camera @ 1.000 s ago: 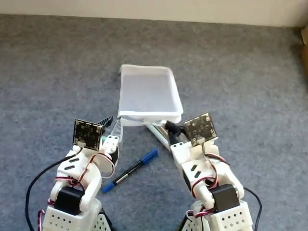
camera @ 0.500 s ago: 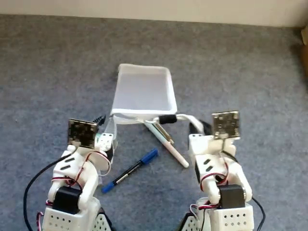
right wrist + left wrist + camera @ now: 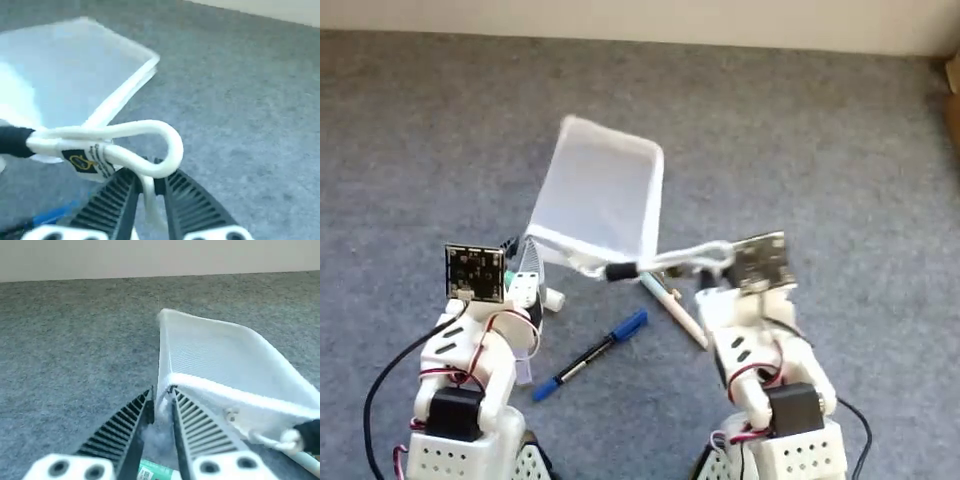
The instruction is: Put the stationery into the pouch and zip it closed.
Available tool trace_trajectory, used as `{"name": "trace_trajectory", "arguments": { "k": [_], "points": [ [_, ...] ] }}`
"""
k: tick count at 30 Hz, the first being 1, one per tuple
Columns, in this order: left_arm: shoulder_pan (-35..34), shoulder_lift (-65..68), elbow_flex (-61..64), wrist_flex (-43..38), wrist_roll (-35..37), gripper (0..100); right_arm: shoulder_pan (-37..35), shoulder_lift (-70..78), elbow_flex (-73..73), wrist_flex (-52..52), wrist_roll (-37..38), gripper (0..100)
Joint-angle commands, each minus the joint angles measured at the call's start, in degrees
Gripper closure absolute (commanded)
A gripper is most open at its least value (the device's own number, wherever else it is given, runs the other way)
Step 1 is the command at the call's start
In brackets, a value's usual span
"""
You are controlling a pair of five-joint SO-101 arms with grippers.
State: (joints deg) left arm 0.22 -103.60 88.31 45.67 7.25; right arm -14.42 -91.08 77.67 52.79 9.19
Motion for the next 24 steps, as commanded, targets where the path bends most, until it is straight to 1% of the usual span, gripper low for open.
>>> {"name": "trace_trajectory", "arguments": {
  "k": [1,6,9,12,14,16,18,19,22,24],
  "points": [
    [-1.19,-0.66,-1.01,-1.58,0.09,94,-6.55,-0.92,-4.62,6.02,2.73,88.5],
    [-1.19,-0.66,-1.01,-1.58,0.09,94,-17.63,-0.92,-6.46,12.26,7.38,82.9],
    [-1.19,-0.66,-1.10,-1.58,0.09,94,-20.26,-0.84,-6.46,12.70,7.56,82.5],
    [-1.10,-0.66,-1.10,-1.58,0.09,94,-19.21,-0.84,-6.64,12.62,7.47,83.5],
    [-0.48,-0.66,-1.10,-1.58,-0.53,94,-17.71,-0.84,-6.64,12.62,7.38,88.8],
    [0.40,-0.66,-1.01,-1.32,-3.16,94,-15.87,-0.84,-6.99,12.62,7.38,95.7],
    [1.27,-0.66,-0.84,-1.32,-5.01,98,-13.67,-0.92,-7.60,12.00,7.38,99.7],
    [1.71,-0.57,-0.75,-1.32,-5.80,100,-12.44,-0.92,-8.31,11.65,6.95,99.3],
    [2.33,-0.40,-0.92,-1.23,-6.77,99,-6.55,-0.92,-10.51,11.03,2.99,99.1],
    [2.33,-0.22,-0.92,-1.14,-6.77,99,-3.74,-0.92,-12.44,11.30,1.76,99.2]
  ]
}}
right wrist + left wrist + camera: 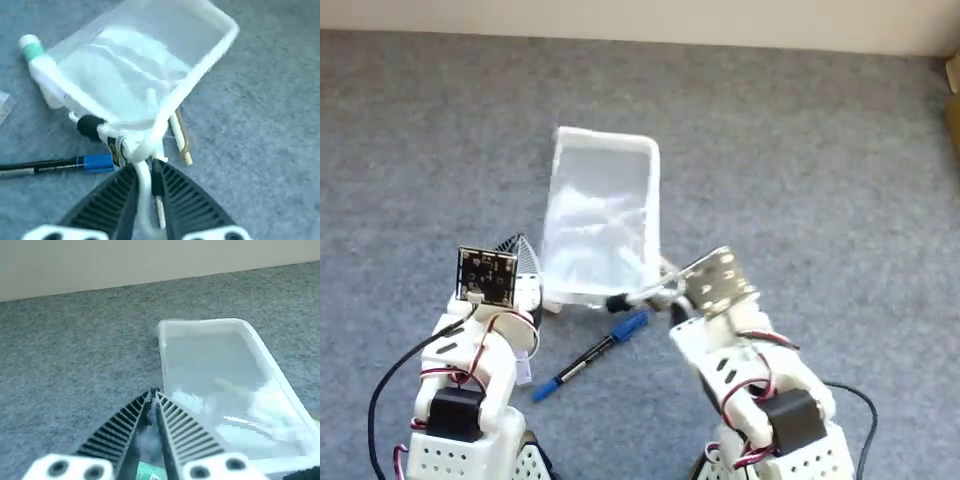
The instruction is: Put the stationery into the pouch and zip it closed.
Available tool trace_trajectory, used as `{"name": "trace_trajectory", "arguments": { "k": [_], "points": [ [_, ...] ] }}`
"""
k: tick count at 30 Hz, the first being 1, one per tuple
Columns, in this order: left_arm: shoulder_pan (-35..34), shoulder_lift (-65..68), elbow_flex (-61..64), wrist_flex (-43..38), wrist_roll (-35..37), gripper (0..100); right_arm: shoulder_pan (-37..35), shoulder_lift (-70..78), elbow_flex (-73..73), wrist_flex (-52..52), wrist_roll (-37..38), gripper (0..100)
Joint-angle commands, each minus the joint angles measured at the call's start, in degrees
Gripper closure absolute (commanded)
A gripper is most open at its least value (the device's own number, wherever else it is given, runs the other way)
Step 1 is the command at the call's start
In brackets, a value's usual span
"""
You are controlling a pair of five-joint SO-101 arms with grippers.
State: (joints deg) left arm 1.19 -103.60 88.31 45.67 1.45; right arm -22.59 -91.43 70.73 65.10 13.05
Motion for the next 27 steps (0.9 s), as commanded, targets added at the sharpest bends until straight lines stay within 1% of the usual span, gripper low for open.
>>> {"name": "trace_trajectory", "arguments": {
  "k": [1,5,7,10,13,15,17,19,21,27],
  "points": [
    [1.36,-0.22,-0.92,-1.14,-0.97,99,5.32,-0.57,-6.46,-0.92,-2.46,99.2],
    [1.36,-0.22,-0.84,-1.05,-2.20,99,6.02,-0.57,-8.48,-0.84,-2.46,99.2],
    [1.80,-0.40,-1.36,0.62,-2.64,99,5.76,-0.57,-8.48,-1.10,-2.46,99.2],
    [5.23,-0.31,-5.14,7.56,-5.01,99,5.23,-0.48,-10.15,-2.59,-2.46,99.2],
    [9.01,-0.31,-10.77,16.35,-6.24,99,0.84,-0.13,-13.93,-3.30,-2.29,99.2],
    [10.77,-0.31,-13.67,20.48,-6.24,95,-3.21,-0.04,-16.84,-3.30,-2.29,99.2],
    [11.47,-0.31,-15.08,23.21,-5.89,89,-6.11,-0.04,-19.74,-3.30,-2.37,99.2],
    [11.21,-0.40,-15.08,24.26,-3.78,82,-7.52,0.04,-22.20,-3.30,-2.37,99.2],
    [10.42,-0.31,-15.08,24.53,-1.49,78,-8.40,0.04,-23.78,-3.91,-2.20,99.2],
    [10.24,-0.48,-15.16,23.56,-0.97,77,-8.66,0.04,-24.48,-7.78,-2.20,99.2]
  ]
}}
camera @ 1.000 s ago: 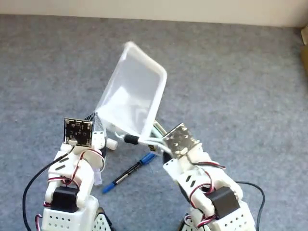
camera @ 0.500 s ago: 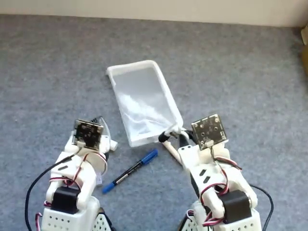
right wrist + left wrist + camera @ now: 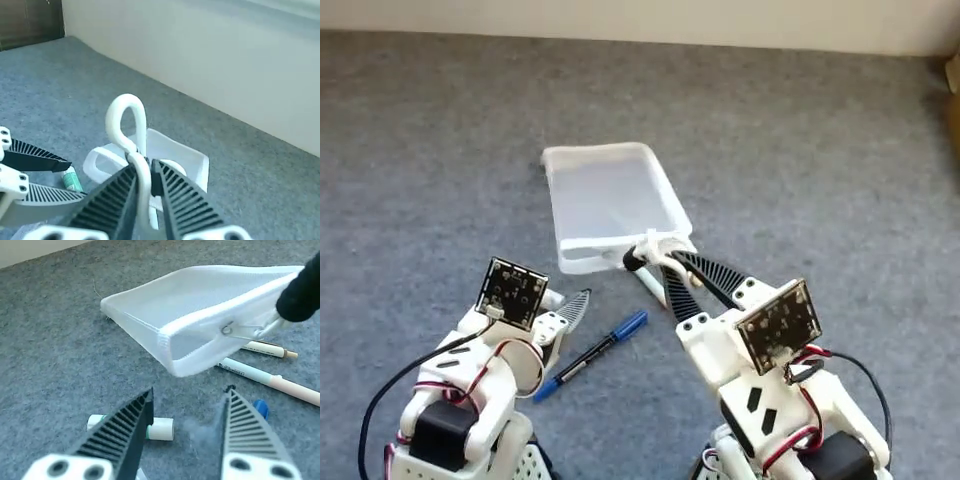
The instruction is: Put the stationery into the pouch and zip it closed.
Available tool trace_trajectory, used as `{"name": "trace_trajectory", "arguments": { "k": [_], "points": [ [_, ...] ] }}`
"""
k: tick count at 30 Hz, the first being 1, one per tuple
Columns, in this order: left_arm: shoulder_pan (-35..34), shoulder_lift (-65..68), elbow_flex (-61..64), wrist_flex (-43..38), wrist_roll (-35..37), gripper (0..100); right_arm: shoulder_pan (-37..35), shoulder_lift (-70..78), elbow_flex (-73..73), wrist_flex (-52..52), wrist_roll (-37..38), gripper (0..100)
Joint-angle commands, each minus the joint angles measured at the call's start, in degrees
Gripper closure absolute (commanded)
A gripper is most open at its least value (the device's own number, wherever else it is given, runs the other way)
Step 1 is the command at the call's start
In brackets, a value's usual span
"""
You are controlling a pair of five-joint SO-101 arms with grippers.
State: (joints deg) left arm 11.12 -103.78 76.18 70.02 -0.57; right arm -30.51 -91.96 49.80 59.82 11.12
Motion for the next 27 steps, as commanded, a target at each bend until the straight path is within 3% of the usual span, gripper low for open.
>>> {"name": "trace_trajectory", "arguments": {
  "k": [1,6,18,27],
  "points": [
    [-0.31,-0.31,-2.95,-1.67,1.14,77,-0.75,0.57,-3.56,-2.51,-0.26,99.2],
    [-7.16,-0.31,-3.21,-6.24,6.51,77,-0.75,0.57,-3.38,-2.07,-0.26,99.2],
    [-7.60,-0.04,-0.13,-11.96,8.70,77,-4.26,0.57,-3.21,-2.07,-0.26,99.2],
    [-7.69,-0.04,5.49,-15.21,5.27,80,-4.62,0.57,-3.65,-2.07,-0.18,99.2]
  ]
}}
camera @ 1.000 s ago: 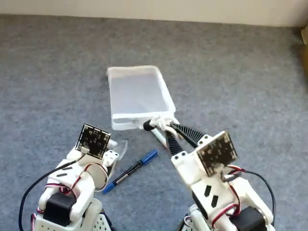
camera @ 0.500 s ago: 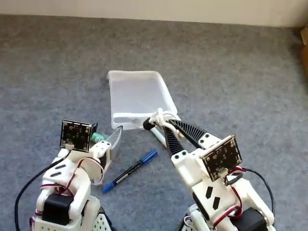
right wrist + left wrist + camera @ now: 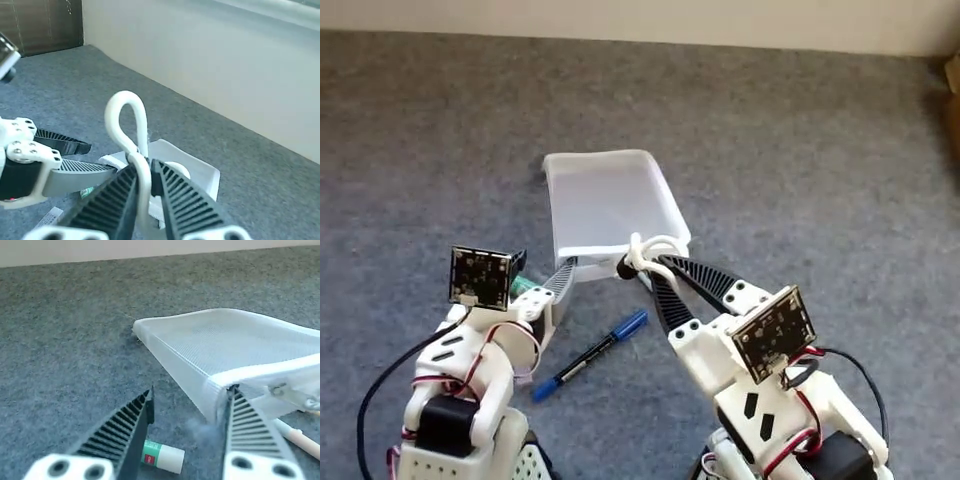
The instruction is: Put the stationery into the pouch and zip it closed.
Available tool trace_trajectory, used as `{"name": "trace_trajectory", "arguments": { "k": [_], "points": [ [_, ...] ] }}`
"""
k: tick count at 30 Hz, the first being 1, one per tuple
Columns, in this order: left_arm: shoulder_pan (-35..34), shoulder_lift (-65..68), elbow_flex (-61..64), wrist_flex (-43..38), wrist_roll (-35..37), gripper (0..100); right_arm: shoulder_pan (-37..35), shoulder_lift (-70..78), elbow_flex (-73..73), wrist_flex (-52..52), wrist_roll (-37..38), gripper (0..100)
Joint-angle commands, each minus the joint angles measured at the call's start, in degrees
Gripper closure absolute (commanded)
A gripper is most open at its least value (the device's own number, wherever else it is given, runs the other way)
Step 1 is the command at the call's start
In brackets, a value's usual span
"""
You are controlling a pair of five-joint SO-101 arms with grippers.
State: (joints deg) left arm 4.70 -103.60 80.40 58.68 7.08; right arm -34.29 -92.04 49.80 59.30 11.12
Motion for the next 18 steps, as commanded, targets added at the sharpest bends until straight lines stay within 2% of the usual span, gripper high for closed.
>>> {"name": "trace_trajectory", "arguments": {
  "k": [1,5,9,14,18],
  "points": [
    [-1.27,-0.22,1.98,-5.01,-2.81,82,-0.84,0.57,-3.65,-1.54,-0.18,99.2],
    [-1.27,-0.22,4.35,-9.49,-5.27,92,-0.84,0.40,-3.56,-1.45,-0.18,99.2],
    [-1.19,-0.48,4.44,-9.76,-5.36,99,-0.84,0.22,-3.21,-0.40,-0.18,99.2],
    [-1.27,-0.22,2.59,-9.58,-5.19,99,-0.22,0.31,-3.21,3.30,-0.18,98.2],
    [-1.27,-0.22,-1.63,-4.57,-5.01,99,7.34,0.22,-3.65,8.92,-0.18,83.0]
  ]
}}
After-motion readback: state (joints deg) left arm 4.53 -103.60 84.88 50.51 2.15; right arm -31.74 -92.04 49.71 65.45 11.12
